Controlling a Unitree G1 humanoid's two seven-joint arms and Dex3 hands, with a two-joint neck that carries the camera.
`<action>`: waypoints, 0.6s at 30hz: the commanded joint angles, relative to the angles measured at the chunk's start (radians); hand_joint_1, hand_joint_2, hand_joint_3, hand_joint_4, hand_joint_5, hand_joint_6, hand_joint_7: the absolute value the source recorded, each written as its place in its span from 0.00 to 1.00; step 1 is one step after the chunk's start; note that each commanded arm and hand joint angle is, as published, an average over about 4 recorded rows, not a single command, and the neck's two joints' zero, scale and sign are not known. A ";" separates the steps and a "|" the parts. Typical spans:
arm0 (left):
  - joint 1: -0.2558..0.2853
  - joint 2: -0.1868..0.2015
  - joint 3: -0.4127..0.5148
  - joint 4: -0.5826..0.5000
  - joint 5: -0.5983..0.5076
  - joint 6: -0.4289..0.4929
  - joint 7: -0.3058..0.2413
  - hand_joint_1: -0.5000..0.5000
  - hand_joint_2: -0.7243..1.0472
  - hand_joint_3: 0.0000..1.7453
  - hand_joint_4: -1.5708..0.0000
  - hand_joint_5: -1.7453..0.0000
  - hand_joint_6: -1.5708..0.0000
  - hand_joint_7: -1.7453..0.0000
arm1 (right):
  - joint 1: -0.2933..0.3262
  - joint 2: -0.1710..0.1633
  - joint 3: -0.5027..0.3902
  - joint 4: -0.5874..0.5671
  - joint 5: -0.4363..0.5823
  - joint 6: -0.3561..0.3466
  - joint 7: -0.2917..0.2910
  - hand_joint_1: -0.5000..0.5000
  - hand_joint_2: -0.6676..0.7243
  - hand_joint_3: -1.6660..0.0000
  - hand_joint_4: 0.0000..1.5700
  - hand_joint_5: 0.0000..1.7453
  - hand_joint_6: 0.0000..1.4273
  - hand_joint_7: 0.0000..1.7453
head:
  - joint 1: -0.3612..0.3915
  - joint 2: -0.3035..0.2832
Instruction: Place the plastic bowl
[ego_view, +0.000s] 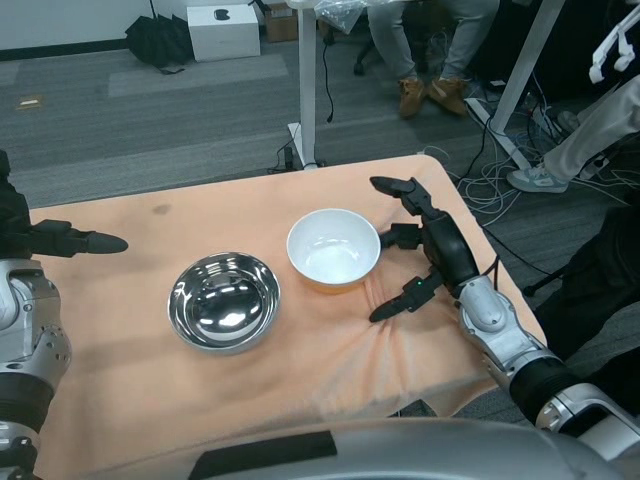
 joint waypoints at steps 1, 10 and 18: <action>0.008 -0.003 0.002 0.010 -0.006 -0.010 0.005 0.00 0.15 0.01 0.86 1.00 0.97 0.96 | 0.031 -0.003 0.058 0.024 0.047 0.021 0.015 0.04 0.89 1.00 0.00 0.00 0.00 0.18 | 0.000 0.001; 0.008 -0.003 0.003 0.011 -0.008 -0.012 0.005 0.00 0.15 0.05 0.86 1.00 0.97 0.96 | 0.021 -0.008 0.038 0.015 0.140 -0.032 -0.021 0.04 0.88 1.00 0.00 0.00 0.00 0.16 | 0.005 0.011; 0.010 -0.003 0.002 0.011 -0.015 -0.014 0.005 0.00 0.15 0.03 0.86 1.00 0.97 0.96 | 0.002 0.000 -0.087 -0.010 0.151 -0.091 -0.062 0.04 0.91 1.00 0.00 0.00 0.00 0.16 | -0.006 0.045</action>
